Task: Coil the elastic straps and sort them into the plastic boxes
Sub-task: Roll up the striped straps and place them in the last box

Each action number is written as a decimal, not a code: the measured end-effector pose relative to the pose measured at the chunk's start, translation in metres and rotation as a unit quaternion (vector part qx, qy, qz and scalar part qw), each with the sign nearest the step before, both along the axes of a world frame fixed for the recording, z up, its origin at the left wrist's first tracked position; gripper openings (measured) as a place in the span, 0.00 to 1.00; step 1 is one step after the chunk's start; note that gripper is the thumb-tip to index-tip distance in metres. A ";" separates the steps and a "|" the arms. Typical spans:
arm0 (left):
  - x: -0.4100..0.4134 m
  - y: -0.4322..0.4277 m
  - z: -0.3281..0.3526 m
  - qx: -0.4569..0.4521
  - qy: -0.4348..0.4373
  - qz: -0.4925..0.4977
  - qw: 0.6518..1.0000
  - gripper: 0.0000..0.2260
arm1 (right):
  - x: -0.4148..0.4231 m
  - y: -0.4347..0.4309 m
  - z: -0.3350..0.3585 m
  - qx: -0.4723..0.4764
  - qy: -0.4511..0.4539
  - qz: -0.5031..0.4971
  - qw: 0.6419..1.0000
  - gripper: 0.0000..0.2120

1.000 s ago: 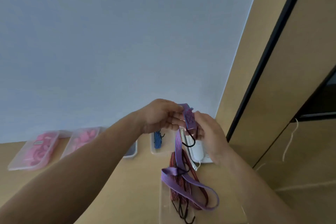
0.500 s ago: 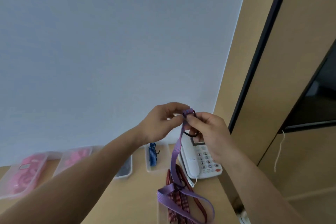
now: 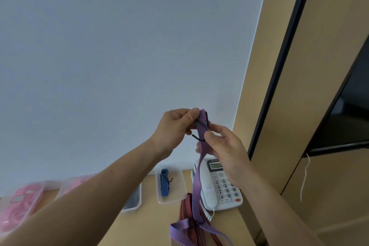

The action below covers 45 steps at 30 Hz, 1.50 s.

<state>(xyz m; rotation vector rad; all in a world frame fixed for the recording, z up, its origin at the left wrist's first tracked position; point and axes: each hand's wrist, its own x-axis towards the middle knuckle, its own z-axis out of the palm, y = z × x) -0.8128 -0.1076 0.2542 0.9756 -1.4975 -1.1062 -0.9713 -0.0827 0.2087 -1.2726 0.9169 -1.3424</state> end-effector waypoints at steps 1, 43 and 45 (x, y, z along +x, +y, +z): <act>-0.001 0.000 0.000 -0.008 -0.011 0.009 1.000 0.14 | 0.001 0.000 0.002 0.004 -0.004 -0.009 1.000 0.22; 0.021 -0.033 -0.021 -0.547 -0.396 -0.001 0.737 0.19 | 0.008 0.000 0.014 0.041 0.001 -0.032 0.999 0.24; 0.025 -0.034 -0.020 -0.447 -0.375 -0.050 0.811 0.23 | 0.008 -0.001 0.012 0.031 -0.015 -0.052 0.998 0.25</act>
